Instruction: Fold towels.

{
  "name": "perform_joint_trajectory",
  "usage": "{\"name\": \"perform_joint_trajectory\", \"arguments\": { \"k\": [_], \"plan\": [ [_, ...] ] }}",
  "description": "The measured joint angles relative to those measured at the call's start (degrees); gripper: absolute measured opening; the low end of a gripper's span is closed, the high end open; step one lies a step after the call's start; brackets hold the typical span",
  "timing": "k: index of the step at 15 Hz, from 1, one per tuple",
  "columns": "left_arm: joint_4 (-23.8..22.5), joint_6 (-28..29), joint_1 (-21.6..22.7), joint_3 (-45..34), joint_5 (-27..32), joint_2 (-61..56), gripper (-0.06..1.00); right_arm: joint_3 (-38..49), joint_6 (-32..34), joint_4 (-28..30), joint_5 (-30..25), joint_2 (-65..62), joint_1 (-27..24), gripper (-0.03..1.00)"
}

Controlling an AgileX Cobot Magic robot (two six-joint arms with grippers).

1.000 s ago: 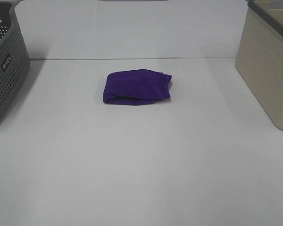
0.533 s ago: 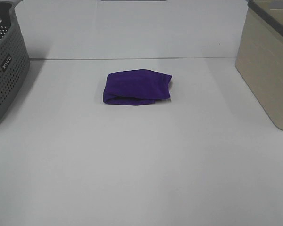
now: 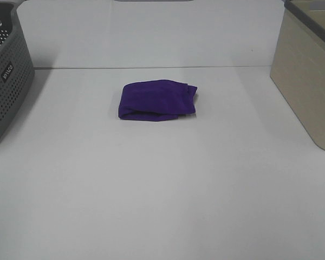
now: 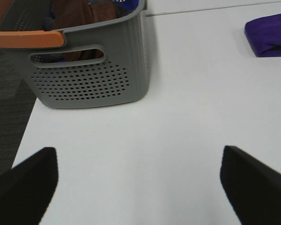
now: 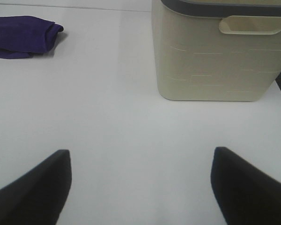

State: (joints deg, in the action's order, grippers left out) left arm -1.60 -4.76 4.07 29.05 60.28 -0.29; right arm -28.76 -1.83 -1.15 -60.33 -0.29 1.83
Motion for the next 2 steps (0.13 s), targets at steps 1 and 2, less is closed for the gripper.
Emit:
{"name": "perform_joint_trajectory", "arguments": {
  "k": [1,2],
  "plan": [
    [-0.74,1.03,0.0,0.0,0.0,0.0,0.92,0.0,0.0,0.0,0.0,0.0,0.0,0.8],
    [-0.97,1.2,0.0,0.0,0.0,0.0,0.96,0.0,0.0,0.0,0.0,0.0,0.0,0.8]
  ]
}}
